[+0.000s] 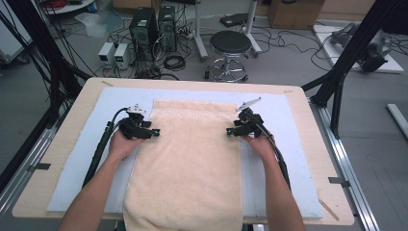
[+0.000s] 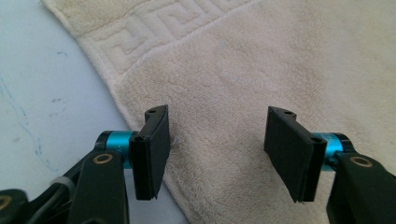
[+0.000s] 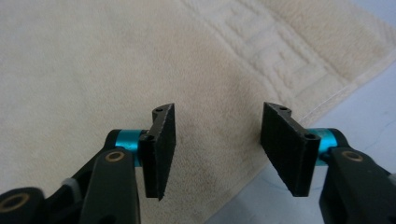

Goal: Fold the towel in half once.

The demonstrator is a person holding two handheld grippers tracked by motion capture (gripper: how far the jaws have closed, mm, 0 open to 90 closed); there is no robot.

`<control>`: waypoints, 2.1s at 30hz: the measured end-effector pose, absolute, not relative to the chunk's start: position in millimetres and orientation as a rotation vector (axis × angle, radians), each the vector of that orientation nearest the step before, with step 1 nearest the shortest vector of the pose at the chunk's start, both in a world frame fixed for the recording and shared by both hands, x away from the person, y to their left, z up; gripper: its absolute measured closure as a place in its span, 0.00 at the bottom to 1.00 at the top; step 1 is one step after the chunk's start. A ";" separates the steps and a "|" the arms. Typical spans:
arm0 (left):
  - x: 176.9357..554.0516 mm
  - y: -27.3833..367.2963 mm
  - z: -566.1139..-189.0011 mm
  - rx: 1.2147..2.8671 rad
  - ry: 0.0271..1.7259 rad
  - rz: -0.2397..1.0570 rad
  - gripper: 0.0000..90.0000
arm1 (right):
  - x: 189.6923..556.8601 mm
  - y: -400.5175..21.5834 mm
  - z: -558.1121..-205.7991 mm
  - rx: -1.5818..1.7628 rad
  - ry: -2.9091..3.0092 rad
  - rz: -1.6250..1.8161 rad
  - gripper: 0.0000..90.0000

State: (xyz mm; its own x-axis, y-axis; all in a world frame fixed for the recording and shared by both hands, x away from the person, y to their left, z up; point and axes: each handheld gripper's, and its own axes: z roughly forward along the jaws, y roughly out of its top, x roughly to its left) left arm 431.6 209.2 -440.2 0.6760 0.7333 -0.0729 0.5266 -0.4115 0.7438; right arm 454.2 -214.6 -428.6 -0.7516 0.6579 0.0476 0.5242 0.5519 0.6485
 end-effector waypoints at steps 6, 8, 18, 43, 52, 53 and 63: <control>428.9 202.5 -438.7 2.143 0.951 0.399 0.67 | 450.3 -214.5 -434.5 1.033 2.539 0.999 0.70; 428.4 201.9 -437.7 2.137 0.973 0.387 0.76 | 449.4 -215.5 -434.8 1.055 2.538 1.021 0.77; 421.9 216.3 -419.0 2.070 0.969 0.301 0.95 | 441.5 -217.2 -416.6 1.033 2.576 1.138 0.92; 270.3 244.9 -421.8 2.126 0.671 0.201 0.84 | 294.0 -224.0 -391.4 0.681 2.690 1.216 0.85; 294.7 247.4 -405.3 2.064 0.691 0.258 0.64 | 307.4 -233.9 -389.3 0.762 2.625 1.242 0.58; 299.8 245.3 -404.9 2.053 0.705 0.270 0.61 | 313.2 -233.2 -390.9 0.779 2.622 1.244 0.56; 350.6 227.4 -432.8 2.142 0.865 0.236 0.57 | 362.0 -221.4 -427.7 0.952 2.687 1.062 0.54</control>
State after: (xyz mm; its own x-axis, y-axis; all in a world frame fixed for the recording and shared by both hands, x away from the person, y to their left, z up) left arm 350.6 227.4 -432.8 0.7492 0.6524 -0.1144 0.5039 -0.4493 0.7377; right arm 362.0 -221.4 -427.7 -0.7997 0.5862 0.1301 0.5167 0.5614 0.6464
